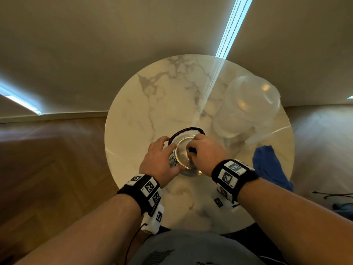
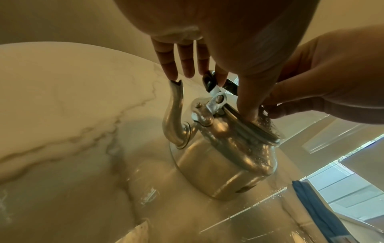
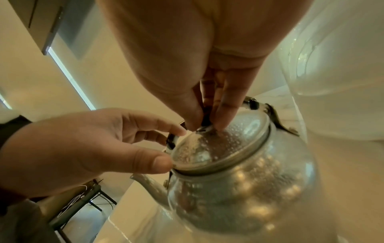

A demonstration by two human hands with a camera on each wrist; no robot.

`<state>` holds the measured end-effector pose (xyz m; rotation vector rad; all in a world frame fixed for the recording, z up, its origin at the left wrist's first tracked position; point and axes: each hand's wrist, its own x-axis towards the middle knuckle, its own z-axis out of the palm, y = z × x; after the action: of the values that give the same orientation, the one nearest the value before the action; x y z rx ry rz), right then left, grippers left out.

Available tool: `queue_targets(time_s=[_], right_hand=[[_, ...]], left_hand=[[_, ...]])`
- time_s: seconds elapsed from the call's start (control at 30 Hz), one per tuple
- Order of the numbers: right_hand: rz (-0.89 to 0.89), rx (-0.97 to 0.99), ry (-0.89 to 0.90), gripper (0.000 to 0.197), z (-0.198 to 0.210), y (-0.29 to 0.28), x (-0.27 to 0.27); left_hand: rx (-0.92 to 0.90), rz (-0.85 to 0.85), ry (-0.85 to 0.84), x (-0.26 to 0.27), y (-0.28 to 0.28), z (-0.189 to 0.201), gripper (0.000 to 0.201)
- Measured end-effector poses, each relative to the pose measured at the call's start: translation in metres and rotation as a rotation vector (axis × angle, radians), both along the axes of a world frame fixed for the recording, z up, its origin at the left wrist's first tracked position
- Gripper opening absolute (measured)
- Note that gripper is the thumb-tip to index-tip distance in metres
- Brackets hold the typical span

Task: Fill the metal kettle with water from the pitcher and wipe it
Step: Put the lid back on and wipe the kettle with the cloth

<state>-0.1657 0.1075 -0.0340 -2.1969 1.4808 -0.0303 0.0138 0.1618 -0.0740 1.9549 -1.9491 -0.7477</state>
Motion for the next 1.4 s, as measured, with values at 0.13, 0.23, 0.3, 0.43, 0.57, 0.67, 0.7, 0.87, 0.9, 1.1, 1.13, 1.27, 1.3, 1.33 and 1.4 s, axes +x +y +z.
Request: queue_targets(time_s=[0.13,0.23,0.3,0.43,0.57,0.67,0.7,0.87,0.9,1.1,1.13,1.27,1.3,1.33,1.4], right_hand=[[-0.010,-0.008,-0.036,0.020,-0.002,0.001,-0.005],[0.000,-0.019,-0.044,0.017,-0.006,0.004,-0.003],[-0.010,-0.041,-0.051,0.015,-0.009,0.005,-0.004],[-0.002,-0.037,-0.039,0.018,-0.010,0.004,-0.003],[0.005,0.021,-0.074,0.027,-0.005,0.000,-0.011],[-0.010,0.085,-0.182,0.043,-0.003,0.010,-0.031],[-0.027,0.088,-0.227,0.044,-0.004,0.017,-0.040],[-0.214,0.135,-0.248,0.026,-0.014,0.044,-0.118],[-0.274,0.149,-0.222,0.023,-0.017,0.047,-0.137],[-0.589,0.170,-0.040,0.023,-0.056,0.041,-0.235],[-0.643,0.165,-0.021,0.023,-0.062,0.037,-0.247],[-0.827,0.191,-0.001,0.036,-0.080,0.017,-0.280],[-0.856,0.233,-0.005,0.043,-0.083,0.012,-0.285],[-0.875,0.272,-0.002,0.048,-0.086,0.007,-0.288],[-0.877,0.342,0.000,0.041,-0.087,0.000,-0.295]], left_hand=[[0.018,0.003,-0.012,-0.003,-0.001,0.000,0.066],[0.030,0.022,-0.023,-0.007,0.000,-0.001,0.066],[0.036,0.029,-0.034,-0.008,-0.002,-0.001,0.067],[0.039,0.020,-0.095,-0.007,-0.004,0.003,0.066],[0.061,0.017,-0.164,-0.011,-0.005,0.010,0.067],[0.047,0.049,-0.193,-0.018,-0.001,0.014,0.064],[0.027,0.054,-0.205,-0.021,0.002,0.014,0.061],[-0.092,0.104,-0.199,-0.043,0.027,0.021,0.047],[-0.099,0.097,-0.194,-0.048,0.033,0.021,0.047],[-0.032,-0.057,-0.164,-0.083,0.072,0.010,0.031],[-0.003,-0.087,-0.147,-0.091,0.078,0.007,0.028],[0.106,-0.197,-0.122,-0.121,0.095,0.001,0.019],[0.124,-0.213,-0.115,-0.128,0.098,0.000,0.019],[0.130,-0.226,-0.109,-0.132,0.100,0.000,0.019],[0.133,-0.236,-0.094,-0.145,0.102,0.000,0.021]])
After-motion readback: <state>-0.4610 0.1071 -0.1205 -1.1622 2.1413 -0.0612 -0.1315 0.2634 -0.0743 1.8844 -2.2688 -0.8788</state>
